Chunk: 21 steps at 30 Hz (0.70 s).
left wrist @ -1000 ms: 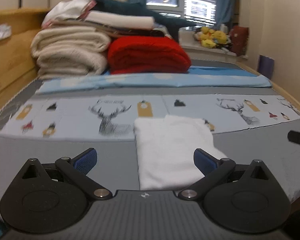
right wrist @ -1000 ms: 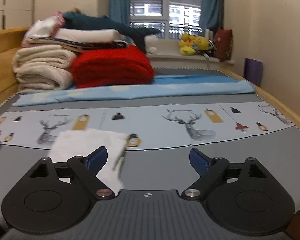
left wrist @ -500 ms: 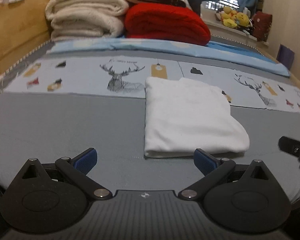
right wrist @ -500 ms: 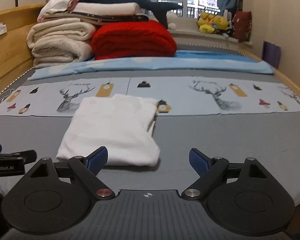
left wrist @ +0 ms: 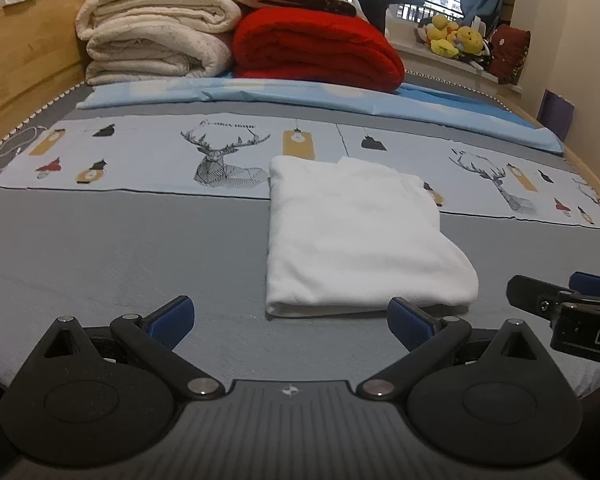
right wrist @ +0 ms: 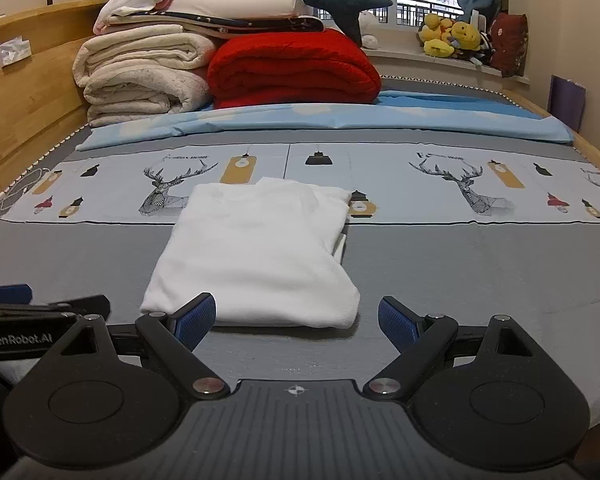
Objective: Fold small clothes
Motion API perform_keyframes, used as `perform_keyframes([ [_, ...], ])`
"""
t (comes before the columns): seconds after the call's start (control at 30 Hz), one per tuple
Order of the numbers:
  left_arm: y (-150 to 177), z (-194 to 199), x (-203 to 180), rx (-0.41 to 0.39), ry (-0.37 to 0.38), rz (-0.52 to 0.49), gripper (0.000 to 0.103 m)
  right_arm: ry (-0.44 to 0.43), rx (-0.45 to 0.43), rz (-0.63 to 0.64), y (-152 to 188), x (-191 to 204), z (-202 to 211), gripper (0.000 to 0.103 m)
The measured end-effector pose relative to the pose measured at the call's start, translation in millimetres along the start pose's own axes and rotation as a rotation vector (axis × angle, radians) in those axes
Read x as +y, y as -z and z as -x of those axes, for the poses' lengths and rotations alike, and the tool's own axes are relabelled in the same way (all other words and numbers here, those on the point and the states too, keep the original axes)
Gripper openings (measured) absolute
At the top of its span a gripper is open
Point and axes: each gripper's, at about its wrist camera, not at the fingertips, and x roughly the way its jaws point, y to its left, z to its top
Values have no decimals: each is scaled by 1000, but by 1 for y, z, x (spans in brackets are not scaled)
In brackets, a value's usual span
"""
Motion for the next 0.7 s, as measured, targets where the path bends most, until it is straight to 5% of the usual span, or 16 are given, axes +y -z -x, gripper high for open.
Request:
perform_keyframes([
  [0.7, 2, -6, -9, 7, 29, -25, 103, -31, 22, 45, 1, 8, -2, 89],
])
